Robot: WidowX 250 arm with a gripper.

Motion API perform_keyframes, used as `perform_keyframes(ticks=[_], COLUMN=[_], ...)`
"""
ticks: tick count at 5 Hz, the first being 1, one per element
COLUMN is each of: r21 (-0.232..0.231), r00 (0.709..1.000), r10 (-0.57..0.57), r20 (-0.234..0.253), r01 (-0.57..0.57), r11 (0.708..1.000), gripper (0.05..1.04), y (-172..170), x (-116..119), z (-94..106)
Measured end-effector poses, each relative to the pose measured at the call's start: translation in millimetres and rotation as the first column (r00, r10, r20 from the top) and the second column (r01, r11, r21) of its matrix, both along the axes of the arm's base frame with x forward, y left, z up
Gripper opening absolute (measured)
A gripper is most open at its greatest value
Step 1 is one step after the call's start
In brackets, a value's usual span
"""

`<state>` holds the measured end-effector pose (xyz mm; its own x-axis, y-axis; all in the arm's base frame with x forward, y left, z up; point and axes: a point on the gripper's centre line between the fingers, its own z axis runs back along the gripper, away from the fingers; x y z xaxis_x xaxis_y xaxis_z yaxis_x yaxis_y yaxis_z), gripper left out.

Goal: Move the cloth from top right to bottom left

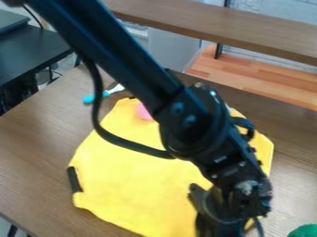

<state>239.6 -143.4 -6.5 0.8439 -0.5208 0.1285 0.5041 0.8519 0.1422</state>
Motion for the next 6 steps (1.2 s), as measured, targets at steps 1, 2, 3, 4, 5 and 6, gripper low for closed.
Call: perform_keyframes(ticks=[1,2,3,4,5,6], r21=[-0.06,-0.12,-0.153,-0.161,-0.158,-0.152], r00=[1.0,1.0,0.999,0.995,0.972,0.907], r10=[0.008,0.01,-0.029,-0.097,-0.233,-0.409], r20=[0.009,-0.006,-0.023,-0.04,0.028,0.097], r01=[-0.007,-0.01,0.025,0.089,0.234,0.419], r11=[0.998,0.993,0.988,0.983,0.959,0.895], gripper=[0.068,0.059,0.059,0.059,0.059,0.059], y=[12,39,71,110,156,186], x=[6,16,23,33,45,59], z=[19.1,31.9,42.2,49.6,60.2,70.7])
